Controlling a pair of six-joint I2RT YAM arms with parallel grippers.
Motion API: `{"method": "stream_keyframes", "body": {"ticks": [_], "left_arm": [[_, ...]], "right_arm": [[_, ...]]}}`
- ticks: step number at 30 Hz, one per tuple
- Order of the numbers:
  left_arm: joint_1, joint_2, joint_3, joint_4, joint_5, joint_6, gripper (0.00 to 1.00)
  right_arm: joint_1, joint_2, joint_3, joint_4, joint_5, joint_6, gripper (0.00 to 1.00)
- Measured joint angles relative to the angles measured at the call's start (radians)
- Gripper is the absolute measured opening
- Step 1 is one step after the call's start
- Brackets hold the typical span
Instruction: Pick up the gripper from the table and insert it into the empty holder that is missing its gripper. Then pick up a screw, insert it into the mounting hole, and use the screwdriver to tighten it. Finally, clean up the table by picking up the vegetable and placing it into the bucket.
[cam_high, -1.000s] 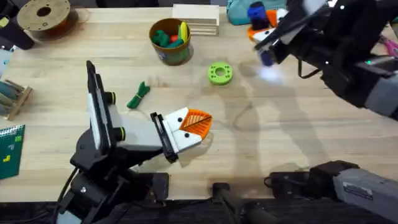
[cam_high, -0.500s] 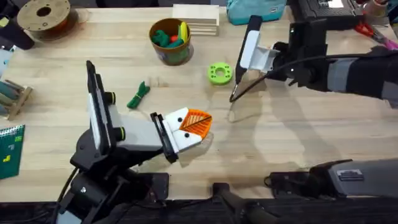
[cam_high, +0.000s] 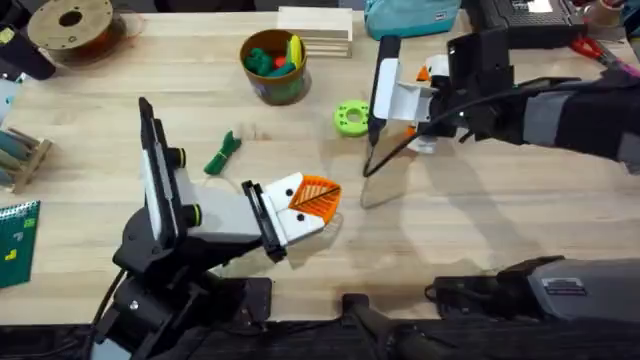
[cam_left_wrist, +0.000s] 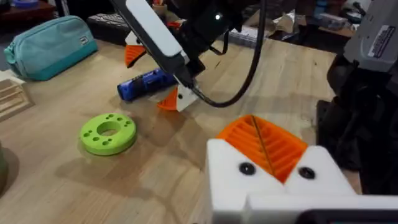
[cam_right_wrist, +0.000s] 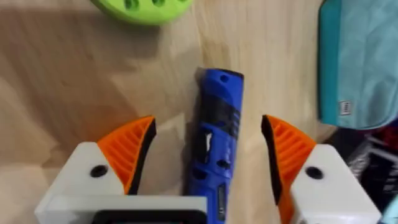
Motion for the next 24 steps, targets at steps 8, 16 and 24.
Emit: {"method": "stream_keyframes", "body": {"ticks": [8, 16, 24], "left_arm": [[0.0, 0.0, 0.0, 0.0, -0.002, 0.005, 0.873], [0.0, 0.0, -0.002, 0.028, -0.013, 0.002, 0.987], [0.0, 0.013, 0.151, -0.24, -0.224, -0.153, 0.987]], "right_arm": [[0.084, -0.193, 0.001, -0.285, -0.013, 0.482, 0.989], [0.134, -0.531, 0.046, -0.556, -0.016, 0.91, 0.99], [0.149, -0.63, 0.046, -0.58, -0.016, 1.005, 0.99]]}}
